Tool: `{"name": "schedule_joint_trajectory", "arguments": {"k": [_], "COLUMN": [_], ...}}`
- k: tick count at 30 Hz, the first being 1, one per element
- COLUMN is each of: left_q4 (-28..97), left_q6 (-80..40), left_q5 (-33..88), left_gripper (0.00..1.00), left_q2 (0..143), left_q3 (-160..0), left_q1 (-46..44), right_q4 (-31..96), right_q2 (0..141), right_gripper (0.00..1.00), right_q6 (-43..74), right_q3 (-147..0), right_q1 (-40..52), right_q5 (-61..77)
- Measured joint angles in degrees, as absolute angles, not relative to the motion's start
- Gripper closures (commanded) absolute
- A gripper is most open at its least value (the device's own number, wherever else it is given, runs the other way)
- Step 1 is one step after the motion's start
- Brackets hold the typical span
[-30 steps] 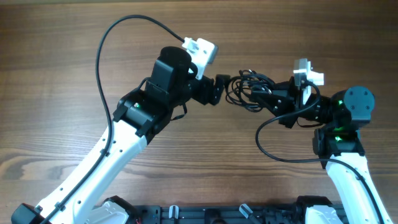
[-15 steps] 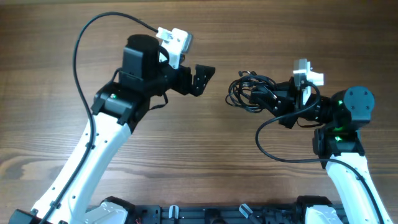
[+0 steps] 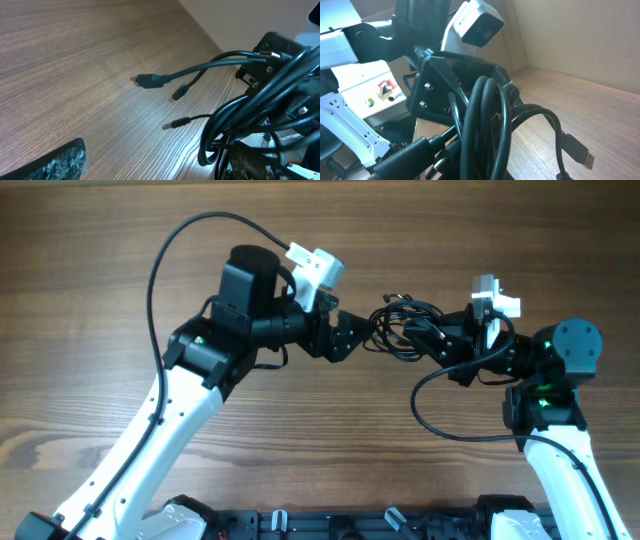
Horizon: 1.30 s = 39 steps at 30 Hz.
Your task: Untangle cables
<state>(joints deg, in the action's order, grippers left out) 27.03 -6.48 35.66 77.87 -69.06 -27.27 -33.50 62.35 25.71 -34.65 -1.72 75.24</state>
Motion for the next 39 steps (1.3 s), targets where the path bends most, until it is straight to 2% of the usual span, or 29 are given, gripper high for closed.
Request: {"name": "schedule_joint_trajectory", "arguments": {"k": [5,7,8,10,12,14,17,21,22,23,26,33,35,36,37,39], "left_q4": [26.96,26.68,26.59,26.57,25.98,24.93,23.24,23.07,23.09,23.11,23.4,24.49,25.23,25.52,25.89,26.35], "left_q6": [-6.52,-6.52,-6.52,-6.46,-6.66,-6.61,-6.74,-6.74,-6.74,-6.74,-6.98,-14.11,-16.34,-16.82,-17.82,-19.0], "left_q5": [34.11,33.01,32.42,30.63,29.43,28.91,28.01,27.2,26.94,26.41,22.31,6.92,3.22,2.39,1.72,0.91], "left_gripper": [0.11,0.14,0.17,0.3,0.29,0.23,0.22,0.23,0.29,0.29,0.23,0.22,0.14,0.04,0.0,0.0], "left_q2": [78.13,78.22,78.22,78.22,78.22,78.22,78.54,78.65,78.67,78.7,78.7,78.76,78.78,78.81,78.81,78.81], "left_q3": [-69.06,-69.06,-69.06,-69.06,-69.06,-69.06,-69.06,-69.06,-69.06,-69.06,-69.06,-69.06,-69.06,-69.06,-69.06,-69.06], "left_q1": [-27.81,-27.81,-27.81,-27.81,-28.01,-28.75,-31.46,-32.05,-32.12,-32.23,-32.64,-32.8,-32.8,-32.8,-32.8,-32.8], "right_q4": [-33.5,-33.5,-33.5,-33.5,-33.5,-33.52,-33.52,-33.52,-33.52,-33.52,-33.52,-33.52,-33.5,-33.52,-33.52,-33.5], "right_q2": [62.35,62.35,62.35,62.35,62.35,62.35,62.35,62.35,62.35,62.35,62.35,62.35,62.35,62.35,62.35,62.35], "right_gripper": [0.96,0.96,0.96,0.96,0.96,0.96,0.96,0.96,0.96,0.96,0.96,0.96,0.96,0.96,0.96,0.96], "right_q6": [25.69,25.69,25.69,25.71,25.71,25.71,25.71,25.69,25.69,25.69,25.69,25.69,25.69,25.71,25.71,25.71], "right_q3": [-34.65,-34.65,-34.65,-34.65,-34.65,-34.65,-34.65,-34.65,-34.65,-34.65,-34.65,-34.65,-34.65,-34.65,-34.65,-34.65], "right_q1": [-1.72,-1.72,-1.72,-1.72,-1.72,-1.72,-1.72,-1.72,-1.72,-1.72,-1.72,-1.72,-1.72,-1.72,-1.72,-1.72], "right_q5": [75.42,75.42,75.42,75.42,75.42,75.42,75.46,75.66,75.66,75.7,75.88,75.85,75.9,75.9,75.92,75.99]}}
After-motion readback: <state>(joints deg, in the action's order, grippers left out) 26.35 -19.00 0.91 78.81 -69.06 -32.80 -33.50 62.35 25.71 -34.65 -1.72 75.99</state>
